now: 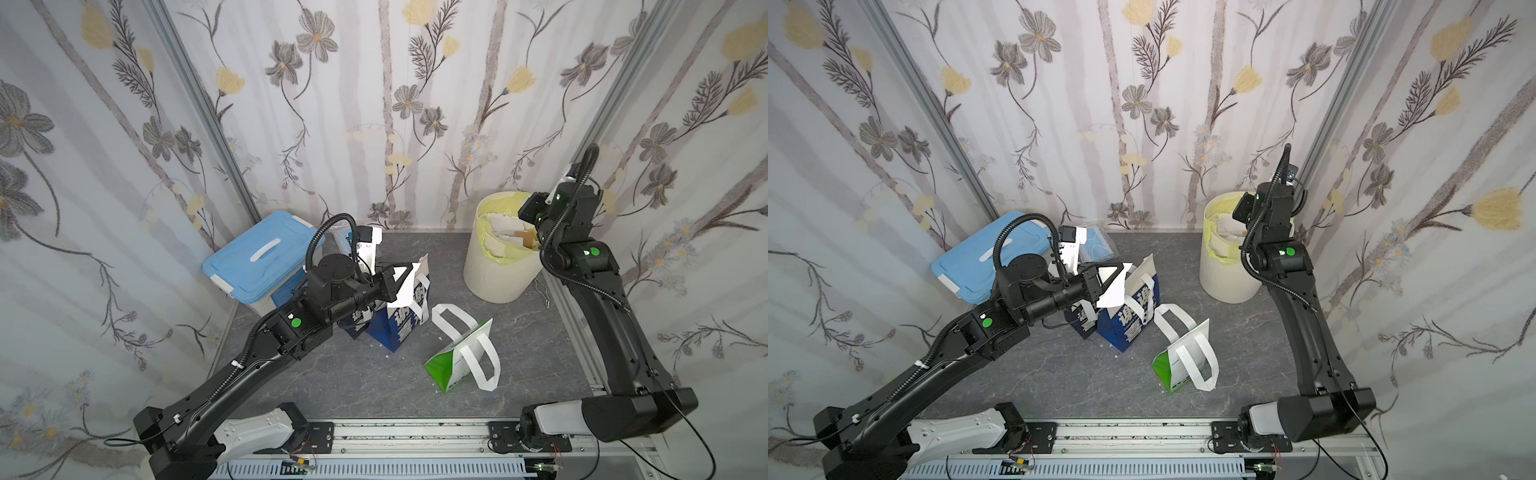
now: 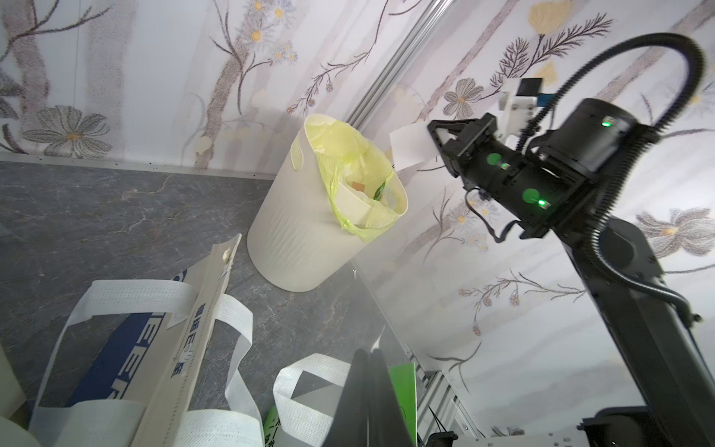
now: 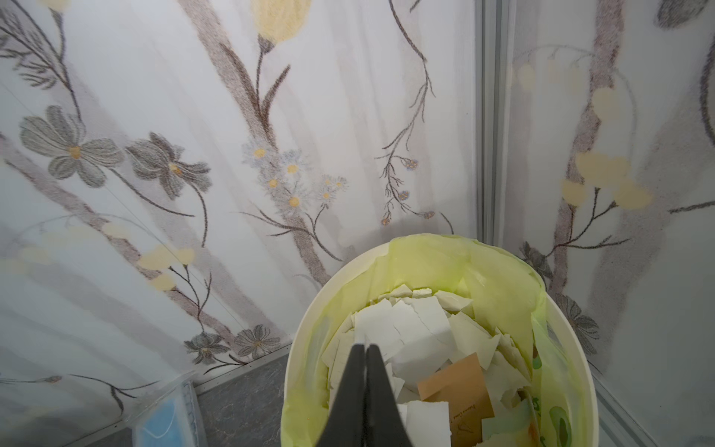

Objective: Shred takeout receipts and throw away
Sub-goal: Place the takeout receipt in the trash bin, then shred the takeout receipt.

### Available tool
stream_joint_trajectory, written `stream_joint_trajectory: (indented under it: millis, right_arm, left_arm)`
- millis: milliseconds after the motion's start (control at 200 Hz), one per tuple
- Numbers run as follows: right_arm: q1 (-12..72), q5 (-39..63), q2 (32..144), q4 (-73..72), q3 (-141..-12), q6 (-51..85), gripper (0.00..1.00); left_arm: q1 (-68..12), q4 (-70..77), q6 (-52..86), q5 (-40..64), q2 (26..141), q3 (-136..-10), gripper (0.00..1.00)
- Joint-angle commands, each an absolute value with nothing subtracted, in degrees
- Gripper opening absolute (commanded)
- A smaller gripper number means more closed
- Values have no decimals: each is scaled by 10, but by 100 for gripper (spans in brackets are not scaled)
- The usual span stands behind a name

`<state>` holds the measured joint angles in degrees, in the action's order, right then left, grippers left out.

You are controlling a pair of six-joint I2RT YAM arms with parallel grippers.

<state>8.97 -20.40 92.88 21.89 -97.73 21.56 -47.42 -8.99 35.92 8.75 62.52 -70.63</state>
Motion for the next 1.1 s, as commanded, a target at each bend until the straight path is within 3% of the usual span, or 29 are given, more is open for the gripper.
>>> stream_joint_trajectory:
  millis: [0, 180, 295, 435, 545, 689, 794, 984, 1094]
  right_arm:
    - [70, -183, 996, 299, -1034, 243, 12]
    - [59, -180, 1066, 397, -1108, 243, 33]
    - [60, -177, 1038, 396, -1097, 242, 39]
    - [62, -187, 989, 398, -1089, 221, 57]
    - [62, -192, 957, 399, -1067, 186, 65]
    - [62, -210, 949, 429, -1062, 163, 65]
    - [75, -107, 924, 424, -1062, 173, 61]
    - [218, 54, 831, 355, -1009, 146, 60]
    - [304, 78, 777, 287, -947, 205, 60]
  left_arm:
    - [-474, -52, 374, 96, 619, -703, 0]
    - [-474, -36, 380, 92, 609, -691, 0]
    - [-473, -12, 397, 91, 612, -681, 0]
    - [-473, 23, 427, 100, 626, -674, 0]
    - [-473, 44, 441, 106, 639, -673, 0]
    - [-474, 58, 450, 111, 652, -675, 0]
    - [-474, 78, 464, 102, 655, -672, 0]
    - [-474, 163, 524, 27, 651, -642, 0]
    - [-474, 208, 559, 0, 653, -628, 0]
